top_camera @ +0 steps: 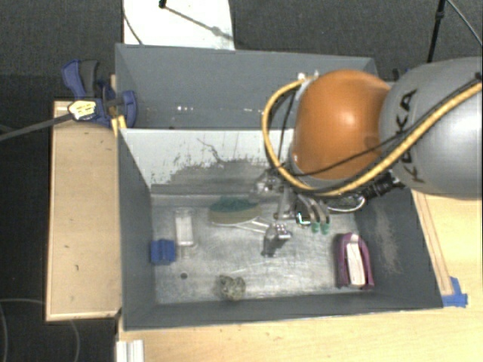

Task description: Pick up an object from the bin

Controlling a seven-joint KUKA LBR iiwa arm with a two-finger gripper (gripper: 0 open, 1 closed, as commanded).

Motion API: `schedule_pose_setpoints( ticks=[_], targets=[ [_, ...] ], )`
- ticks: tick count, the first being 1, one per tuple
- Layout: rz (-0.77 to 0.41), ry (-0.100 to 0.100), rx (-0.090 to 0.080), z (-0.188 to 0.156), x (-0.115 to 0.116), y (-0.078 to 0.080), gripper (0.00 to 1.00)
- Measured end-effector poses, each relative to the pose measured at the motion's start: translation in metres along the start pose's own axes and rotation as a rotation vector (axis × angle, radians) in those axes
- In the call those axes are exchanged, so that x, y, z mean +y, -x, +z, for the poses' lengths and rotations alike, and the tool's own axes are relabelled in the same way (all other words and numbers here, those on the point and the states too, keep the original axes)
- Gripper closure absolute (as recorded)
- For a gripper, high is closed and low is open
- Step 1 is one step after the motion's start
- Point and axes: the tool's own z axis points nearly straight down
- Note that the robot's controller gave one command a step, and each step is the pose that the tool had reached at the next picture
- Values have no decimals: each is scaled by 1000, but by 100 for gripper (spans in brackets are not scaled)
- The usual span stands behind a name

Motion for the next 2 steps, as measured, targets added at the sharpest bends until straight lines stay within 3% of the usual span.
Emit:
schedule_pose_setpoints(
  ticks=[1,2],
  targets=[
    [80,0,-7,126,-35,45,0],
    [81,3,-10,122,-33,45,100]
  ],
)
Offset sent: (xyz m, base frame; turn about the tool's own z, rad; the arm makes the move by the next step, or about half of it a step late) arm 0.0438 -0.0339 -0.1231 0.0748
